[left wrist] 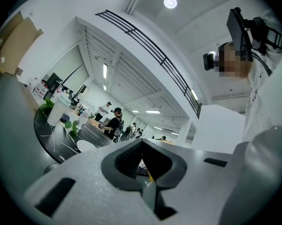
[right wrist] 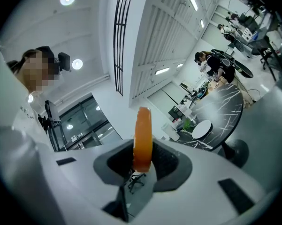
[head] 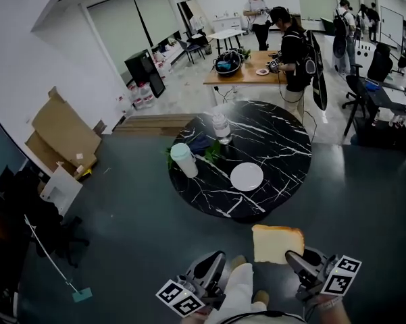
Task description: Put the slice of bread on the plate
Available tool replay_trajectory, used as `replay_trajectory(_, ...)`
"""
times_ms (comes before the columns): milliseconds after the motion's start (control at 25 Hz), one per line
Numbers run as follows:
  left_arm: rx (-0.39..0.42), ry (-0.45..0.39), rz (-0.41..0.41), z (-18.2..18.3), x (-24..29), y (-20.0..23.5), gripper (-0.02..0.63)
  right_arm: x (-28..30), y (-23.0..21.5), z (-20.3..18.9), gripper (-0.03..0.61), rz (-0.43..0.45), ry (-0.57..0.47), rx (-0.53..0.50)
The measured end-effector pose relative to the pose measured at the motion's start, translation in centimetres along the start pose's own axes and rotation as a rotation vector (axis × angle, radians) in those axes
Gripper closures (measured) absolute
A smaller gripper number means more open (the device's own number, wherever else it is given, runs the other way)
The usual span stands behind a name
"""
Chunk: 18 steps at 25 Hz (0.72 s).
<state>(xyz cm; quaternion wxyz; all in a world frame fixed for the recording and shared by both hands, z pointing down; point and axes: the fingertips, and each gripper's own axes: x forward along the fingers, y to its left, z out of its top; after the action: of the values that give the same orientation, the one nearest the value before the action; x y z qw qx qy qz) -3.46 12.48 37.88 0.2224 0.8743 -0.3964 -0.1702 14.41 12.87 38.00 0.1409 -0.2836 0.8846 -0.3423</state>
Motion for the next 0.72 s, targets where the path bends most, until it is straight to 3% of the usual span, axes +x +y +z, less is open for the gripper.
replay_trajectory(360,-0.035,0.020,-0.057,-0.2,5.7,3.0,0.606,1.5,-3.6,2.3,0.486,-0.071,-0.025,0.018)
replay_trajectory(720,0.054,0.076,-0.109,0.3,13.0,7.5,0.606,7.7,-7.9,4.0,0.486,-0.106,-0.004,0.046)
